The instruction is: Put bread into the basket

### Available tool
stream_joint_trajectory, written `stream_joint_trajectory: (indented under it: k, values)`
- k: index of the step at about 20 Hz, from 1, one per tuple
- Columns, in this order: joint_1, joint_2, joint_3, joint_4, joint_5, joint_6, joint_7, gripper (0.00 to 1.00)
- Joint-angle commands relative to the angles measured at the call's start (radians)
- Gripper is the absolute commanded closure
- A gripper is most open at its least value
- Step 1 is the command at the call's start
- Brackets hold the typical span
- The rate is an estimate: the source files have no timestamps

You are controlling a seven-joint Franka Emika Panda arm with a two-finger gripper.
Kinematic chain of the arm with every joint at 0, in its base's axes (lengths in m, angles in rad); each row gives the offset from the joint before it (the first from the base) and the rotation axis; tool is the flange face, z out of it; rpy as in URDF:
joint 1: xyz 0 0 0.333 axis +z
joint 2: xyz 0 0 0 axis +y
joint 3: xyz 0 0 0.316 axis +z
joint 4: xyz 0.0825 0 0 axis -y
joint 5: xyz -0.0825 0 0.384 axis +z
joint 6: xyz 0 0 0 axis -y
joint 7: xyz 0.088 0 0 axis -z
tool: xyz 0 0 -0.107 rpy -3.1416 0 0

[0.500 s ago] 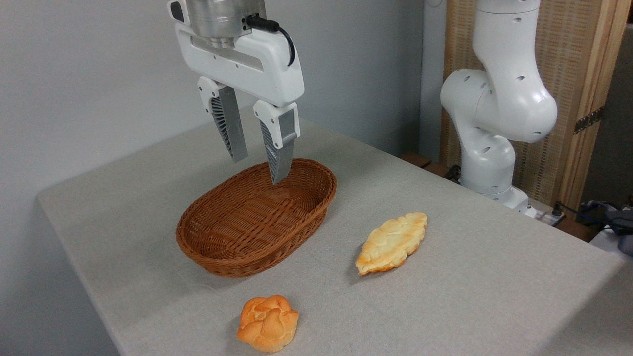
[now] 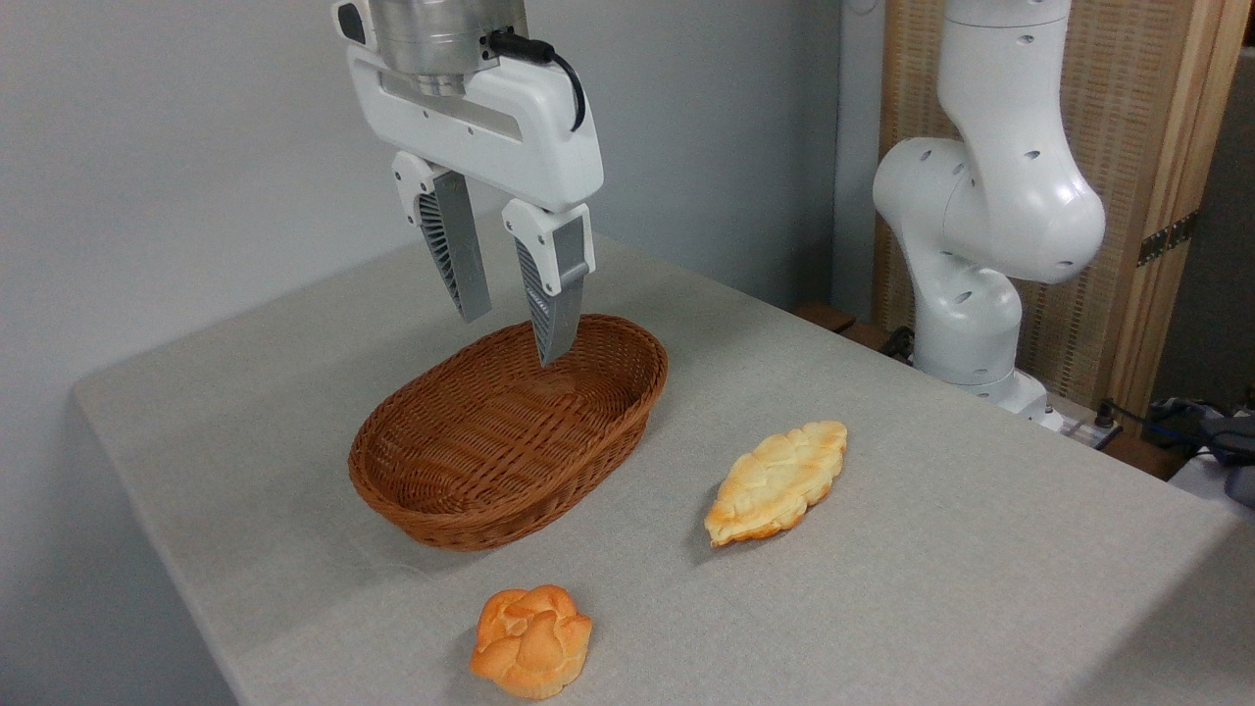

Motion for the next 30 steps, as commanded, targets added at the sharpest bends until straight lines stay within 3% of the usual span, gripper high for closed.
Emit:
stream_joint_trajectory:
  k: [1, 23, 30]
  values:
    - [0.002, -0.001, 0.004, 0.008, -0.015, -0.014, 0.013, 0.00]
    - [0.002, -0.007, 0.002, -0.001, -0.010, -0.028, 0.016, 0.00]
    - [-0.006, -0.154, 0.001, -0.209, -0.009, 0.056, 0.024, 0.00]
